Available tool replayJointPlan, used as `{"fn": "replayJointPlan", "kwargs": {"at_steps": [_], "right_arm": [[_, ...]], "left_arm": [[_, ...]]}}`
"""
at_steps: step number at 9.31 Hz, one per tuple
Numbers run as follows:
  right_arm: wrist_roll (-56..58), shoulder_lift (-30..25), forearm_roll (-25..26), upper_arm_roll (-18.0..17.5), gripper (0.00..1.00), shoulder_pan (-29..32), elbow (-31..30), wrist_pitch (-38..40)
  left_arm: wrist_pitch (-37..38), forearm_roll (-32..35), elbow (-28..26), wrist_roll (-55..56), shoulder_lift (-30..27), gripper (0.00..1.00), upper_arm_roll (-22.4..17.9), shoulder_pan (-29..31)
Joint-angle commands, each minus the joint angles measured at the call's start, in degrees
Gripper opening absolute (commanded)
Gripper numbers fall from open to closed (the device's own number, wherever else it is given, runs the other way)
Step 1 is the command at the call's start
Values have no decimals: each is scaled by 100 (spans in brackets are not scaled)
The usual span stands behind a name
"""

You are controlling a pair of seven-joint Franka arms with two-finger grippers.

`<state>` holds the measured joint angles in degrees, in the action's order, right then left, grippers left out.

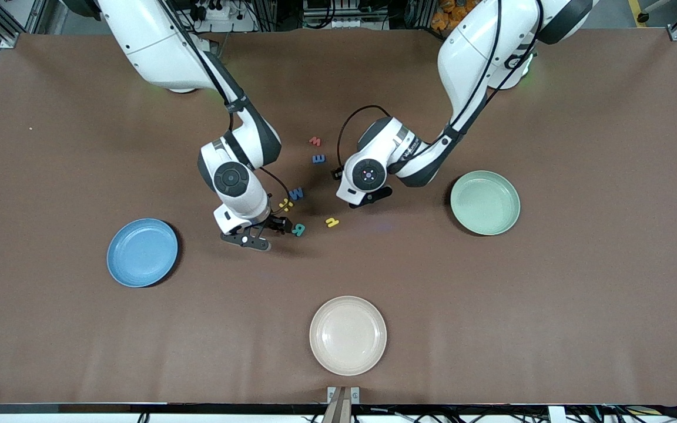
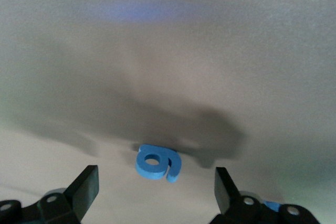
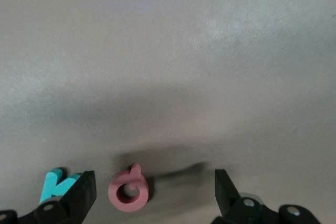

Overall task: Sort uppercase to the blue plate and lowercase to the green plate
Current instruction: 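Close the right gripper on pink a while the left gripper grasps blue g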

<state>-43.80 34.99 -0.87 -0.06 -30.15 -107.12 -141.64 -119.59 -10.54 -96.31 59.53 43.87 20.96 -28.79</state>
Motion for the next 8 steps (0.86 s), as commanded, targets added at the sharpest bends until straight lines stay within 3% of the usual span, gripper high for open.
{"fn": "replayJointPlan", "kwargs": {"at_steps": [1, 3, 6, 8], "right_arm": [[-208, 139, 105, 24, 100, -79, 42, -188], [-287, 175, 105, 24, 100, -122, 42, -224], [-296, 175, 96, 15, 100, -122, 33, -215], [-296, 175, 96, 15, 100, -140, 33, -215]], "left_arm": [[-99, -89, -265, -266, -238, 95, 31, 136], [-38, -89, -379, -565, -326, 94, 49, 234], [-99, -98, -371, -452, -300, 76, 40, 119], [-99, -98, -371, -442, -291, 74, 31, 58]]}}
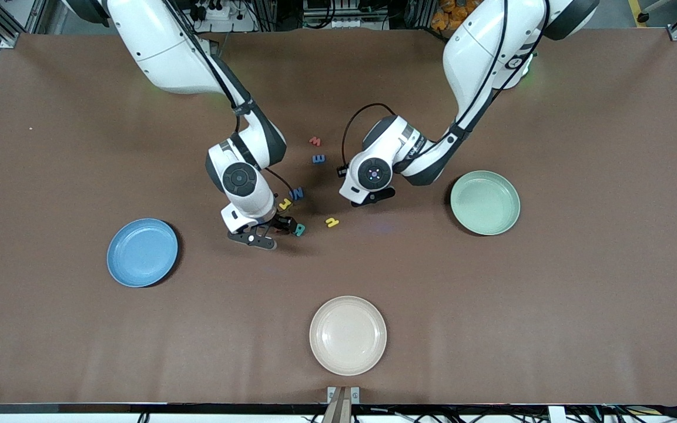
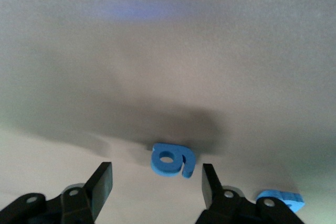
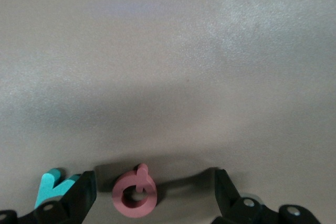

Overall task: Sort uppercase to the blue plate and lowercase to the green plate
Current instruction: 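Close the right gripper on pink a while the left gripper grasps blue g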

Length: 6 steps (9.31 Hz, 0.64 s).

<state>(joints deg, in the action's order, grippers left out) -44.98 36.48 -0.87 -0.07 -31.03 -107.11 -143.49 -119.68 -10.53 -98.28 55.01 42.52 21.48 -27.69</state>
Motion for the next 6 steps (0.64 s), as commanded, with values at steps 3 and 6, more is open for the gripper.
{"fn": "replayJointPlan", "kwargs": {"at_steps": [3, 6], "right_arm": [[-239, 17, 95, 24, 46, -69, 32, -39], [-230, 17, 95, 24, 0, -69, 32, -39]], "left_arm": [[-135, -37, -121, 10, -113, 64, -38, -52], [-143, 104, 11, 18, 1, 63, -65, -69]]}}
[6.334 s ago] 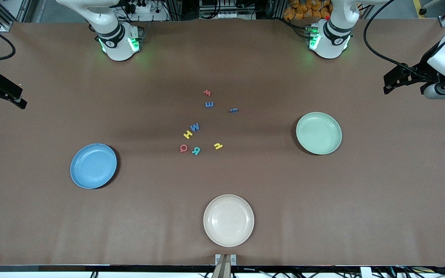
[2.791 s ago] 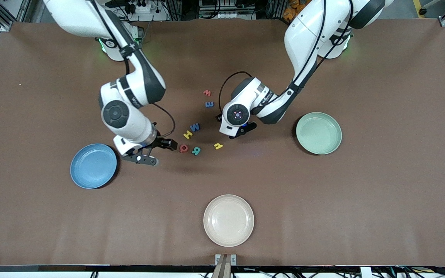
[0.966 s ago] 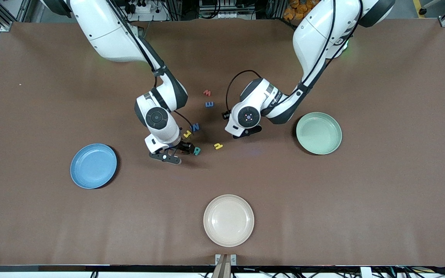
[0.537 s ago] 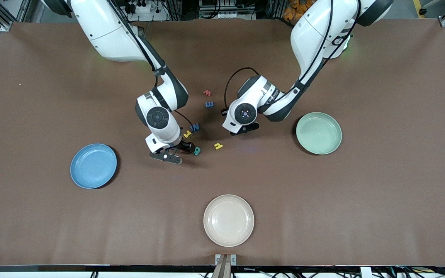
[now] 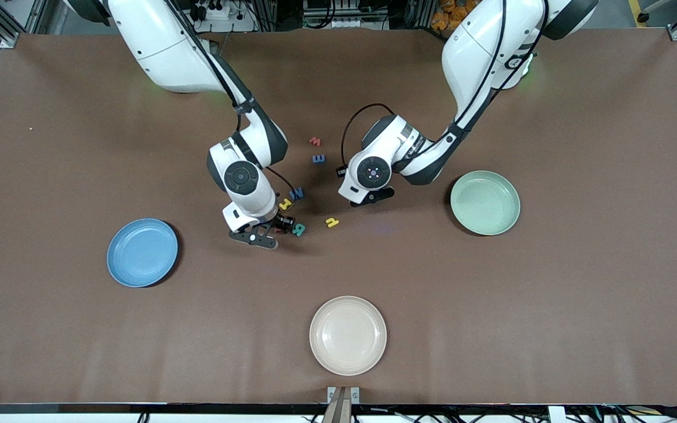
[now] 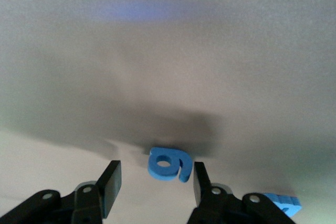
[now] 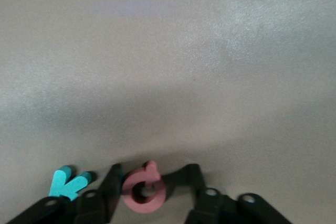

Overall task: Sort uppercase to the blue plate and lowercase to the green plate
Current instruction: 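Close the right gripper on pink a while the left gripper grasps blue g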

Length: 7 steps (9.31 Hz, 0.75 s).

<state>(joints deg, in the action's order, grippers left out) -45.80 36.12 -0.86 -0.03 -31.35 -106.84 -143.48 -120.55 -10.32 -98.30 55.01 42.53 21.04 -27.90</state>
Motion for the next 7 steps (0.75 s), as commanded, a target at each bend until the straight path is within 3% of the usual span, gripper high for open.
{"fn": "replayJointPlan", "kwargs": {"at_steps": [1, 5, 7], "right_arm": [[-148, 53, 95, 21, 0, -38, 5, -40], [-9, -253, 104, 30, 0, 102, 5, 74], [534, -508, 121, 39, 0, 488, 5, 319]], "left_arm": [[-135, 83, 12, 53, 1, 61, -47, -153], [-232, 267, 12, 133, 71, 57, -56, -198], [-232, 399, 12, 132, 71, 55, -56, -198]]}}
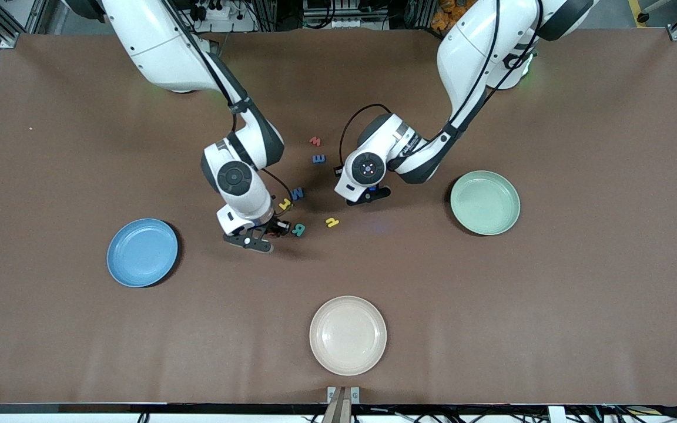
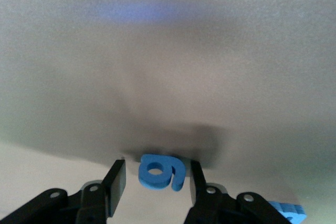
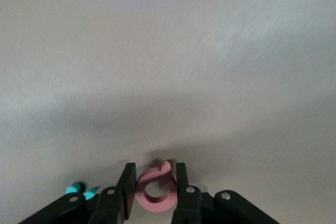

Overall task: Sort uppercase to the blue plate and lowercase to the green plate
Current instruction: 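Move both grippers to the plates, right to blue, left to green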

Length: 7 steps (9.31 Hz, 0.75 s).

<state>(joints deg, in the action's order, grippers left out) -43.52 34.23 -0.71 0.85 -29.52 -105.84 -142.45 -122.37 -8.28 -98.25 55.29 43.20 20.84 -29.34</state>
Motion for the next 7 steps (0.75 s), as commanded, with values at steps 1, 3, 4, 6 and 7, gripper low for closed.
{"fn": "replayJointPlan", "kwargs": {"at_steps": [1, 3, 4, 6, 7], "right_arm": [[657, -442, 176, -41, 0, 533, -94, 391], [1412, -627, 500, -14, 0, 1042, -94, 778], [1921, -698, 536, -14, 0, 1358, -120, 893], [2801, -786, 545, -14, 0, 1851, -130, 1008], [3266, -795, 545, -14, 0, 2123, -130, 1008]], "left_arm": [[-50, 274, 7, 104, 13, 51, -36, -63], [-51, 380, 16, 200, 31, 41, -36, -98], [-50, 406, 16, 201, 40, 41, -36, -98], [-50, 407, 51, 201, 49, 38, -36, -98], [-50, 407, 51, 201, 49, 37, -36, -98]]}}
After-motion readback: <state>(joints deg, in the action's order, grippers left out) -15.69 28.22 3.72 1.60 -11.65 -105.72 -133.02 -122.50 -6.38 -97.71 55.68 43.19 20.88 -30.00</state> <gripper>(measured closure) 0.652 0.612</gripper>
